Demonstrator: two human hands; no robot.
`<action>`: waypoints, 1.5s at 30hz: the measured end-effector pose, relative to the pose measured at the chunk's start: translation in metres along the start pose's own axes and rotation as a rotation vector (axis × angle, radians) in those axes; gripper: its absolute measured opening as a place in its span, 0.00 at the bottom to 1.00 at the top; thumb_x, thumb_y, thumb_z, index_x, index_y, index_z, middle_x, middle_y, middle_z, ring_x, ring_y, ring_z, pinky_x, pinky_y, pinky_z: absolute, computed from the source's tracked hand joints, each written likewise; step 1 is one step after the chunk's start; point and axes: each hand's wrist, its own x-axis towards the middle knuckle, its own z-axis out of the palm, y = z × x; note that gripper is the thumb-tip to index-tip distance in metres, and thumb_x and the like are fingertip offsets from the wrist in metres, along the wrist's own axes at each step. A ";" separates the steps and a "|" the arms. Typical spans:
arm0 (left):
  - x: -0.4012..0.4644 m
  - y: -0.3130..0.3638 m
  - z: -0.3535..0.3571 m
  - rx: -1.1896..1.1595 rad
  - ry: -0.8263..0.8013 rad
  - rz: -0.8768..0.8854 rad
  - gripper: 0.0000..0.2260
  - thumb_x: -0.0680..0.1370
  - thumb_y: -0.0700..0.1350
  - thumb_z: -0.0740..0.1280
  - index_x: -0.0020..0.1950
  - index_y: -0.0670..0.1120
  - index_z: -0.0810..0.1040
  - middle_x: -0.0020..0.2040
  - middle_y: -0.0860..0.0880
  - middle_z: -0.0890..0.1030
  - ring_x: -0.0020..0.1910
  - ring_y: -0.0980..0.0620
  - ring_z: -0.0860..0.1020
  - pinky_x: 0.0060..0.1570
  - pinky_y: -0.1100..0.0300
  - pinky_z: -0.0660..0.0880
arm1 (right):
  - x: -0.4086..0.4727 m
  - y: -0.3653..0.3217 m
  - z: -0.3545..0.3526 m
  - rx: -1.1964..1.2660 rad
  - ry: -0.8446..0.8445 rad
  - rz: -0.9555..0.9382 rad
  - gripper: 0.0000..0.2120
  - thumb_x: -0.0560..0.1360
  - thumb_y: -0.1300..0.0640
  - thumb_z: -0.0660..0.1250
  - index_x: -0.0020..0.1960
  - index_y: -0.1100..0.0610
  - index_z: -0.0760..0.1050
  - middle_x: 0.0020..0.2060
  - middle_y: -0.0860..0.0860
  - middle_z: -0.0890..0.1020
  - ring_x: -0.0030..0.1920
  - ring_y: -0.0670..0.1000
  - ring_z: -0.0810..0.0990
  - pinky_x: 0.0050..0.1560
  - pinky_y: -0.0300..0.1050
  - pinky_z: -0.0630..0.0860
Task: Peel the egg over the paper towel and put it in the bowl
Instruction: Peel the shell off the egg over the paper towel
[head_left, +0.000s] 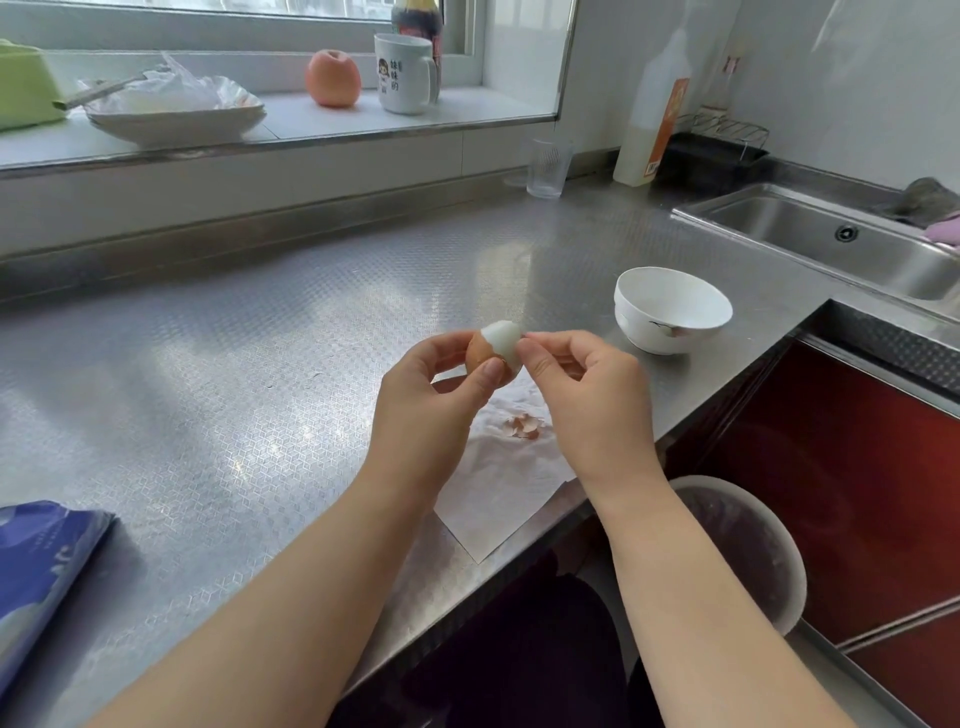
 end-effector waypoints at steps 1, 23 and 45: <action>0.000 0.000 0.000 0.001 0.004 -0.004 0.10 0.75 0.42 0.73 0.55 0.50 0.80 0.52 0.54 0.85 0.49 0.59 0.84 0.57 0.54 0.80 | 0.000 0.001 0.001 -0.006 0.013 0.001 0.04 0.75 0.51 0.69 0.47 0.49 0.82 0.40 0.42 0.84 0.44 0.43 0.82 0.48 0.37 0.76; 0.003 -0.003 -0.001 -0.090 -0.004 -0.055 0.11 0.76 0.42 0.72 0.59 0.46 0.80 0.57 0.49 0.83 0.56 0.52 0.83 0.52 0.58 0.81 | 0.000 0.009 -0.003 0.024 0.101 0.044 0.03 0.75 0.53 0.70 0.44 0.51 0.81 0.39 0.43 0.84 0.42 0.41 0.82 0.47 0.35 0.75; 0.000 0.000 -0.002 -0.060 -0.024 -0.040 0.12 0.73 0.42 0.75 0.56 0.47 0.81 0.52 0.51 0.86 0.51 0.55 0.85 0.58 0.51 0.79 | -0.004 0.001 0.010 -0.004 0.084 0.011 0.06 0.77 0.52 0.66 0.47 0.52 0.82 0.41 0.46 0.84 0.44 0.45 0.81 0.46 0.36 0.75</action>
